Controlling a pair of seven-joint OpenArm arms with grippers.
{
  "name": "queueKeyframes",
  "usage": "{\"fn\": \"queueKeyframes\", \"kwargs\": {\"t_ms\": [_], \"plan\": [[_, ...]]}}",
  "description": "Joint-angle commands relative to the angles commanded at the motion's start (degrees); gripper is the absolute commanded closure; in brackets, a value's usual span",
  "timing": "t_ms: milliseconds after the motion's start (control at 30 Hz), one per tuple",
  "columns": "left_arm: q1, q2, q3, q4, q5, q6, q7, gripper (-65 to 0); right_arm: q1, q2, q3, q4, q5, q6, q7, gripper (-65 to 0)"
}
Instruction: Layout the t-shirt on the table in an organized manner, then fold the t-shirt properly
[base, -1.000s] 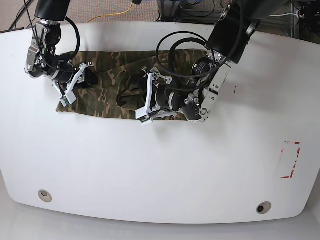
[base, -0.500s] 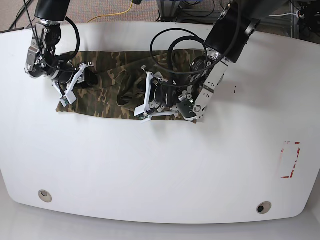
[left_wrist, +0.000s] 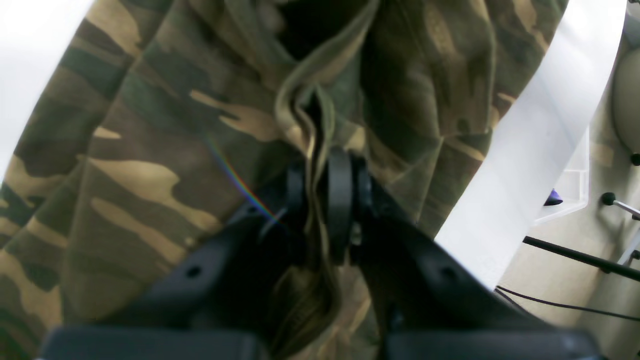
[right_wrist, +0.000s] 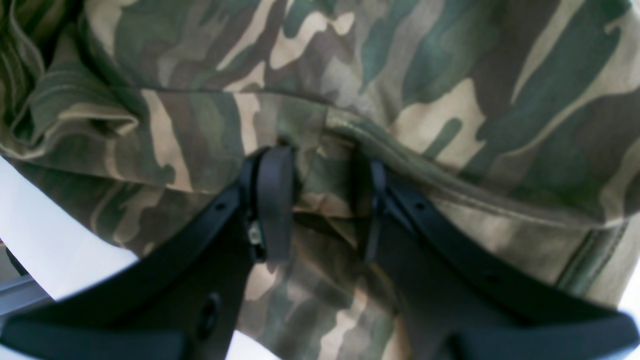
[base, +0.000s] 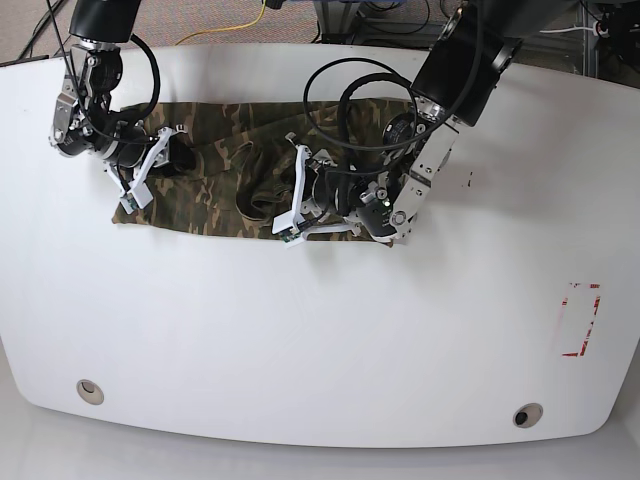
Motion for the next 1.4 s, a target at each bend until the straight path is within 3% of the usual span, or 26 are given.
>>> {"fn": "queueKeyframes", "kwargs": {"t_ms": [433,567,933,1100,1400], "plan": [[0.35,-4.66,-8.26,4.75,-1.05,-1.41,1.67,-2.9,0.09,0.0,0.09,0.0,0.0,0.0,0.0,-18.9],[0.53,-5.98,-11.34,6.15,-4.31,-3.87,2.2,-2.9,0.09,0.0,0.09,0.0,0.0,0.0,0.0,-18.9],[2.02,-13.89,-20.92,9.58,-16.09,-4.31,2.81,-2.9,0.79,0.0,0.09,0.0,0.0,0.0,0.0,-18.9],[2.02,-15.74,-23.3,9.49,-21.63,-4.31,2.81,-2.9,0.88,-0.09,0.0,0.0,0.0,0.0,0.0,-18.9],[2.02,-15.91,-23.47,9.32,-22.86,-4.31,2.81,-3.2,1.41,-1.14,0.0,0.0,-0.09,0.0,0.0,-18.9]]}}
